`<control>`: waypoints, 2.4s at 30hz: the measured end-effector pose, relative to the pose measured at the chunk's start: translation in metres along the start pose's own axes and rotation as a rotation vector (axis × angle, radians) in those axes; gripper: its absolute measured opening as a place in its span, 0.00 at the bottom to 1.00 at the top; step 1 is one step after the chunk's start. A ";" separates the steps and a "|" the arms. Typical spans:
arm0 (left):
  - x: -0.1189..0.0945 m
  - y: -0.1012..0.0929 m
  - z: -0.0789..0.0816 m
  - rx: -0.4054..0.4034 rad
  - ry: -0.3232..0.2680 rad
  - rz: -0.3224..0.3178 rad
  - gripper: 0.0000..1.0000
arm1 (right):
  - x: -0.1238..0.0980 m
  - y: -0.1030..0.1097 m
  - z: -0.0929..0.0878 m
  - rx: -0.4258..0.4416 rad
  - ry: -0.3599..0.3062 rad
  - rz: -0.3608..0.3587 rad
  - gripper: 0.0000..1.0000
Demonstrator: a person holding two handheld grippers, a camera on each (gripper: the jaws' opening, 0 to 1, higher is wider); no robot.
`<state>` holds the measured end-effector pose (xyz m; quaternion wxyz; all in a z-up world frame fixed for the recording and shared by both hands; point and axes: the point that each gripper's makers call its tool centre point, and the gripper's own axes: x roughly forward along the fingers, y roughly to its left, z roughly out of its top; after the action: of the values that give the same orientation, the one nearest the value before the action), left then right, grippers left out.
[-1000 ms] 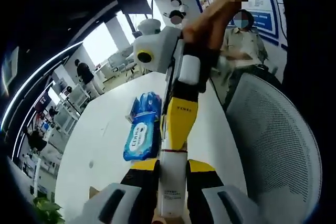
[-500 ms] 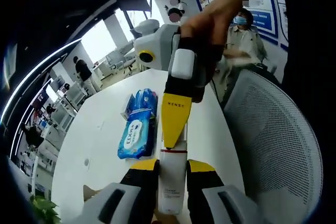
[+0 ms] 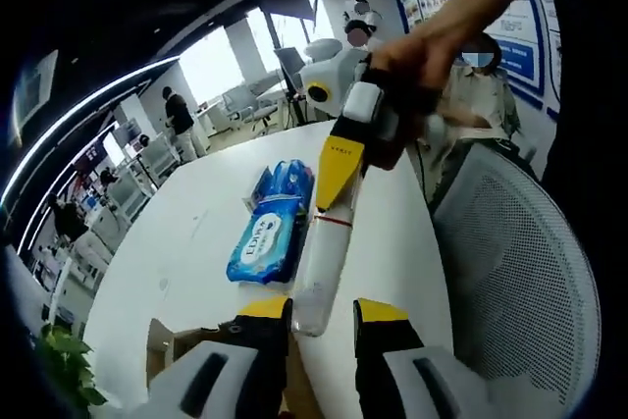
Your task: Operate the shoe box by opening the lid, removing the specified soft item, and placing it in the target area until the item is outside and the box remains undamaged.
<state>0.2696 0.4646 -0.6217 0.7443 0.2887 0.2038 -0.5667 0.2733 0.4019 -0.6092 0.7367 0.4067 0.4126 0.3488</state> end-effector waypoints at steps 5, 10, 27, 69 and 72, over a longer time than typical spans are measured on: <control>-0.007 0.006 0.001 -0.200 -0.071 0.040 0.27 | -0.014 -0.006 0.015 0.009 -0.049 -0.020 0.18; -0.017 0.011 -0.004 -0.386 -0.131 0.088 0.27 | -0.026 -0.014 0.033 0.011 -0.097 -0.044 0.18; -0.045 0.026 -0.047 -0.694 -0.175 0.272 0.28 | -0.052 -0.032 0.093 0.015 -0.206 -0.090 0.18; -0.076 0.030 -0.085 -0.820 -0.146 0.418 0.27 | -0.002 -0.096 0.228 -1.250 0.678 -0.439 0.18; -0.078 0.031 -0.088 -0.828 -0.144 0.427 0.27 | -0.003 -0.107 0.226 -1.362 0.817 -0.453 0.18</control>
<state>0.2801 0.5855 -0.6327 0.9090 -0.0370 0.2964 -0.2906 0.4929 0.2837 -0.6288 0.6661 -0.3807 0.4183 0.4861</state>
